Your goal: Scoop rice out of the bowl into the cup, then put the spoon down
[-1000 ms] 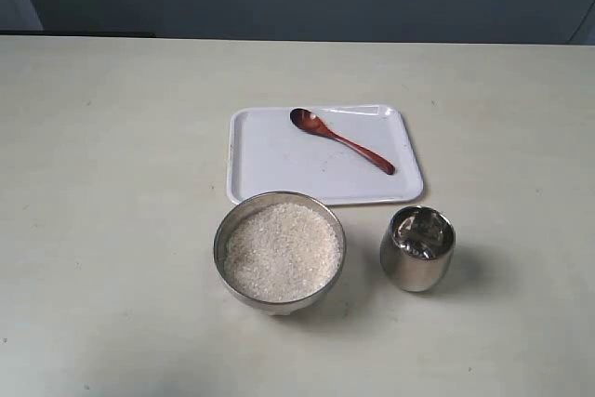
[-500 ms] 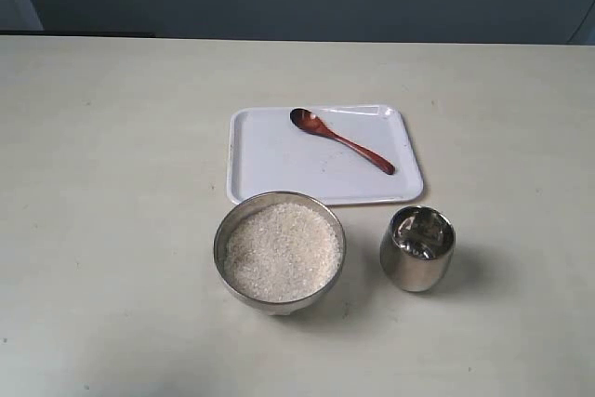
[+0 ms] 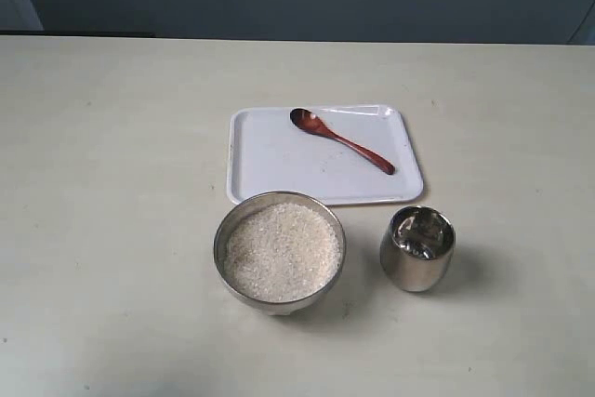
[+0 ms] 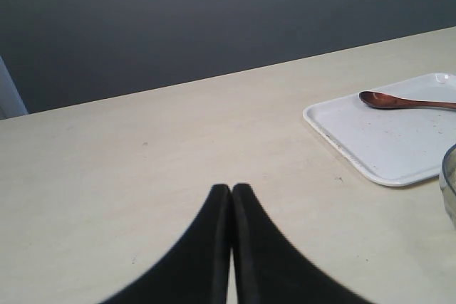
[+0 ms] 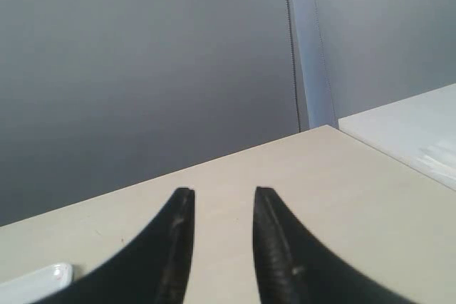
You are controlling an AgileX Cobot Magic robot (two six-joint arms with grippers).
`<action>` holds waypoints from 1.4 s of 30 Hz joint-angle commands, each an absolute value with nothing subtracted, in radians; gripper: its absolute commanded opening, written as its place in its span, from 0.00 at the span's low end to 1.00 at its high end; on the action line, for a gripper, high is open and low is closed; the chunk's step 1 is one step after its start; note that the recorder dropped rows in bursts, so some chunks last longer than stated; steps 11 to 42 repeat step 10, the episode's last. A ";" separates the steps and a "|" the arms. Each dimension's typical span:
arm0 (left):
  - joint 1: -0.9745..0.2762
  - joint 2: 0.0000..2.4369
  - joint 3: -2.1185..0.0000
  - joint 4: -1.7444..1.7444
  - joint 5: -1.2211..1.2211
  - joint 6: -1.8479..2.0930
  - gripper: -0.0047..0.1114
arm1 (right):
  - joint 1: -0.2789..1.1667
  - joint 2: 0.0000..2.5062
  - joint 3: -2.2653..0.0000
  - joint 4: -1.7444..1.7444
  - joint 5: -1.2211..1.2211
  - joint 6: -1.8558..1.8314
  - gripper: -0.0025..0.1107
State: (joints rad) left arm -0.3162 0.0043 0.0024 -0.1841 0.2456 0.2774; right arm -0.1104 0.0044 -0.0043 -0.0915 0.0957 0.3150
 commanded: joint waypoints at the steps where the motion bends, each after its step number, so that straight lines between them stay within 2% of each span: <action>1: -0.321 0.000 0.000 -0.181 0.239 0.272 0.04 | -0.116 0.000 0.000 -0.091 0.097 0.315 0.28; 42: -0.321 0.000 0.000 -0.184 0.239 0.272 0.04 | -0.116 0.000 0.000 -0.091 0.098 0.315 0.28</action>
